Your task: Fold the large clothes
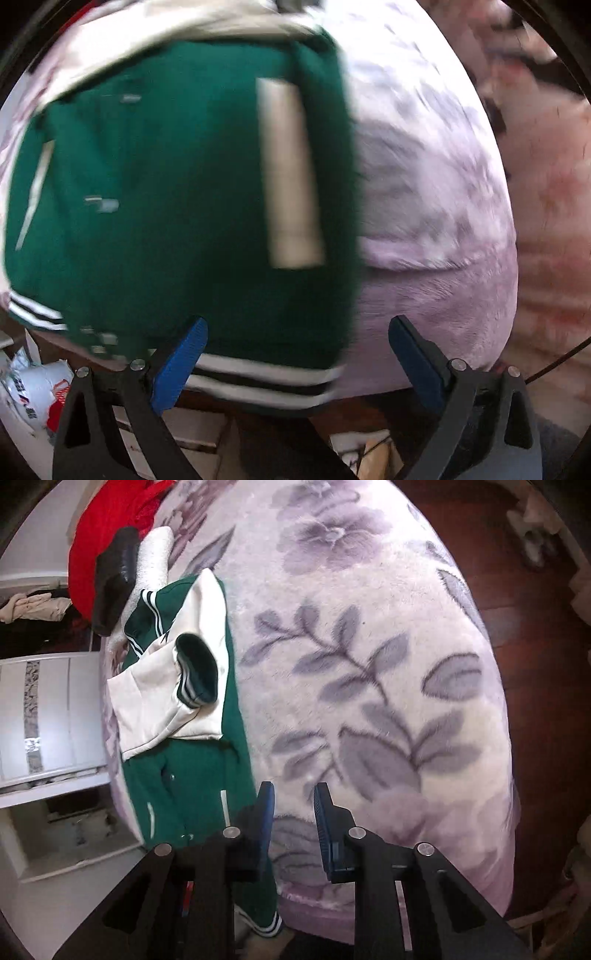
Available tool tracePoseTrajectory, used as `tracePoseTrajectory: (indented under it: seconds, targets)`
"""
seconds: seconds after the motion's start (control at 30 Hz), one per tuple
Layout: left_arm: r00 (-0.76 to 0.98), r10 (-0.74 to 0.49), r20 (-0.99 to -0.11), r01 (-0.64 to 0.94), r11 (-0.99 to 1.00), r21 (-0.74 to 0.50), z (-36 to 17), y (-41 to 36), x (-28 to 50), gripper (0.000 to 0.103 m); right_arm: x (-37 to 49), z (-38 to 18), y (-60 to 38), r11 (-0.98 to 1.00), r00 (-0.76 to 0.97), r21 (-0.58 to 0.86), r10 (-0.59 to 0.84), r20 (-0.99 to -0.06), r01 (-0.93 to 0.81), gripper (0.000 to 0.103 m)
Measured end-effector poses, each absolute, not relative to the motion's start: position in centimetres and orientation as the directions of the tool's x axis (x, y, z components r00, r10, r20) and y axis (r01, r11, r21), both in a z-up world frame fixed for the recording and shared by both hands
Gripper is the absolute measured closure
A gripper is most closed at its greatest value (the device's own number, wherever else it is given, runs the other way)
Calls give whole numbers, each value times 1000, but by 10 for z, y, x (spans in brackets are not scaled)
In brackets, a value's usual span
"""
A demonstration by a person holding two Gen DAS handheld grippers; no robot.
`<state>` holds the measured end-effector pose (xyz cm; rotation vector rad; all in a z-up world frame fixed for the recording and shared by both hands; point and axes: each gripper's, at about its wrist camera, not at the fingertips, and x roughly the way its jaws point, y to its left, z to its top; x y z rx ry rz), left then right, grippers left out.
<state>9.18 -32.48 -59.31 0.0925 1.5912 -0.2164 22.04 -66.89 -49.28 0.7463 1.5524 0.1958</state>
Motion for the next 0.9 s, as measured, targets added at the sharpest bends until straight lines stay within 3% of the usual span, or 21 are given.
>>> tracePoseTrajectory:
  seconds: [0.07, 0.1, 0.13, 0.2, 0.43, 0.7, 0.77, 0.9]
  targets:
    - [-35, -67, -997, 210, 975, -72, -608, -346, 95, 37, 241, -501, -678, 752, 40, 562, 586, -809, 344, 73]
    - [-32, -33, -999, 218, 975, -40, -612, -351, 96, 63, 259, -508, -681, 746, 44, 574, 597, -801, 338, 70]
    - [-23, 33, -999, 225, 974, 27, -618, -353, 101, 81, 271, -511, -683, 737, 54, 590, 609, -791, 329, 63]
    - [7, 12, -1000, 200, 980, 14, -616, -345, 110, 94, 306, -523, -680, 706, 72, 637, 651, -756, 309, 61]
    - [56, 15, -998, 286, 958, 30, -589, -339, 107, 98, 413, -571, -645, 572, 103, 767, 778, -620, 289, 61]
    - [58, -23, -998, 208, 978, -11, -549, -315, 122, 99, 475, -616, -578, 516, 17, 816, 842, -539, 262, 62]
    - [66, -26, -997, 193, 981, -13, -538, -303, 130, 99, 478, -609, -564, 556, 6, 804, 821, -570, 210, 93]
    - [90, -26, -996, 133, 991, -14, -524, -277, 131, 99, 487, -577, -546, 637, -4, 750, 763, -647, 179, 96]
